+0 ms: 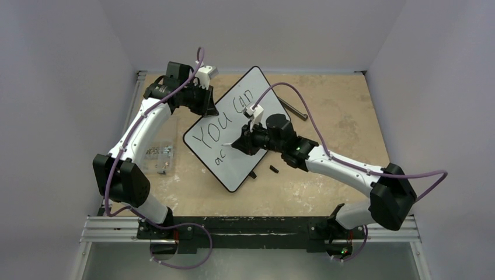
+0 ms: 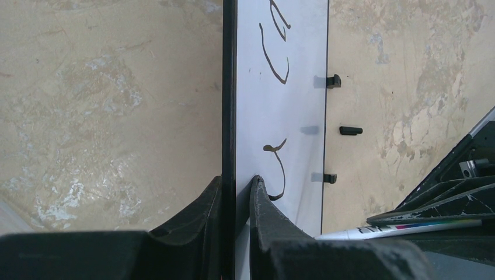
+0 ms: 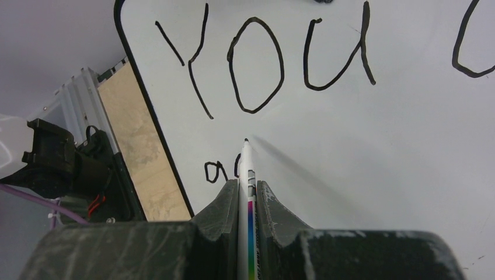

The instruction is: Write a sentence on the whiteboard

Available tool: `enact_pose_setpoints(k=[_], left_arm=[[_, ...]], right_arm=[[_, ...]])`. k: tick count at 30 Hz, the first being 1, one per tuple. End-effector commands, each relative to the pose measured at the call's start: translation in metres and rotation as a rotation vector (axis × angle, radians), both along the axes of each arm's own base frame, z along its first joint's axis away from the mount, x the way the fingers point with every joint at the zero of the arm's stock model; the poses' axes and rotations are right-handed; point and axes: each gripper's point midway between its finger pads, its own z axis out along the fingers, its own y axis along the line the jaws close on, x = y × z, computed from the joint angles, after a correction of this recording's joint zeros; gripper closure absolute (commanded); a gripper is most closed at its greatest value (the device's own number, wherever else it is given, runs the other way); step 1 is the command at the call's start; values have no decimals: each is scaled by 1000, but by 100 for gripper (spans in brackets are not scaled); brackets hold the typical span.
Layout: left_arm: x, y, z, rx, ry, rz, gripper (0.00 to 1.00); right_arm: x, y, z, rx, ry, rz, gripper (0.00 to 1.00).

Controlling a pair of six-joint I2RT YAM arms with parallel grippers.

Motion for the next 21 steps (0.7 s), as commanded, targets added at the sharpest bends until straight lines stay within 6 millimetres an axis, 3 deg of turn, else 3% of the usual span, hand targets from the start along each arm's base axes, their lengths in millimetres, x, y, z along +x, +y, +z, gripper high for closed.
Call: enact_pose_setpoints(k=[1,10,21], left_arm=[[26,41,1,213,-151,93,100],[26,41,2,215,-156,89,100],[26,40,3,212,-158,91,100]], right_arm=[[21,13,27,69,-48,-46,100],[24,15,3,27,-15,-45,100],[-3,-9,-56,-48,75,-34,100]])
